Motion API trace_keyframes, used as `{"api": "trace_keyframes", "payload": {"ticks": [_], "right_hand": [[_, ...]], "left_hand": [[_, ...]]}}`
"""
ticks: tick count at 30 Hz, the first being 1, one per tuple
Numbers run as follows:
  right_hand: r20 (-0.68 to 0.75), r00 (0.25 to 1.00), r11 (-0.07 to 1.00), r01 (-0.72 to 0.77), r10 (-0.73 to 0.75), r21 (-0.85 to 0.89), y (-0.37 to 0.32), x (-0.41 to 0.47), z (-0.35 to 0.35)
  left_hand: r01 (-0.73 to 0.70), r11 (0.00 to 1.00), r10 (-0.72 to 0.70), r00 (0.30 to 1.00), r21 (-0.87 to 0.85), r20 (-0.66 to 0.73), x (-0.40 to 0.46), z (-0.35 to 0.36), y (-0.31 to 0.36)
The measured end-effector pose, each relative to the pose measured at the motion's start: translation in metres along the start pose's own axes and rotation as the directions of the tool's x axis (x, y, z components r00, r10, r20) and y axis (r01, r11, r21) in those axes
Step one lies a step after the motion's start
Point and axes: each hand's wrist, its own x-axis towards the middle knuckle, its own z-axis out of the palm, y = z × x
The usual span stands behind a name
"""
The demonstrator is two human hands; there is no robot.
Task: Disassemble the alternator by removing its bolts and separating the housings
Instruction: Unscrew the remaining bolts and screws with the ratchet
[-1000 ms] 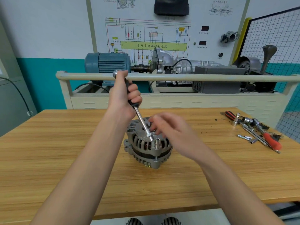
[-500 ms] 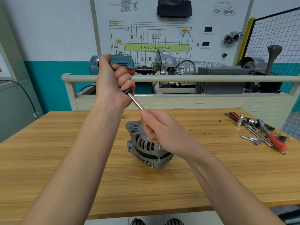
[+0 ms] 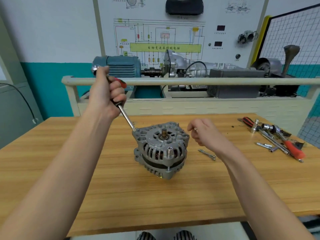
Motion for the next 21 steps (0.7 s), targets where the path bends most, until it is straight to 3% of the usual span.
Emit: {"api": "trace_keyframes", "payload": {"ticks": [6, 9, 13, 21], "right_hand": [[0.061, 0.97, 0.875, -0.184, 0.235, -0.448, 0.072, 0.005, 0.012], [-0.012, 0.951, 0.782, -0.262, 0.31, -0.566, 0.102, -0.004, 0.023], [-0.188, 0.948, 0.765, -0.317, 0.256, -0.56, 0.124, -0.007, 0.032], [-0.188, 0.948, 0.775, -0.319, 0.258, -0.546, 0.124, -0.003, 0.038]], "left_hand": [[0.009, 0.995, -0.017, 0.997, 0.097, 0.08, -0.009, 0.001, -0.044], [-0.017, 0.992, 0.0, 0.991, 0.127, 0.135, -0.012, 0.007, -0.054], [-0.051, 0.99, 0.03, 0.987, 0.132, 0.156, -0.015, 0.015, -0.061], [-0.126, 0.968, 0.087, 0.98, 0.217, 0.181, -0.021, 0.026, -0.079]]}}
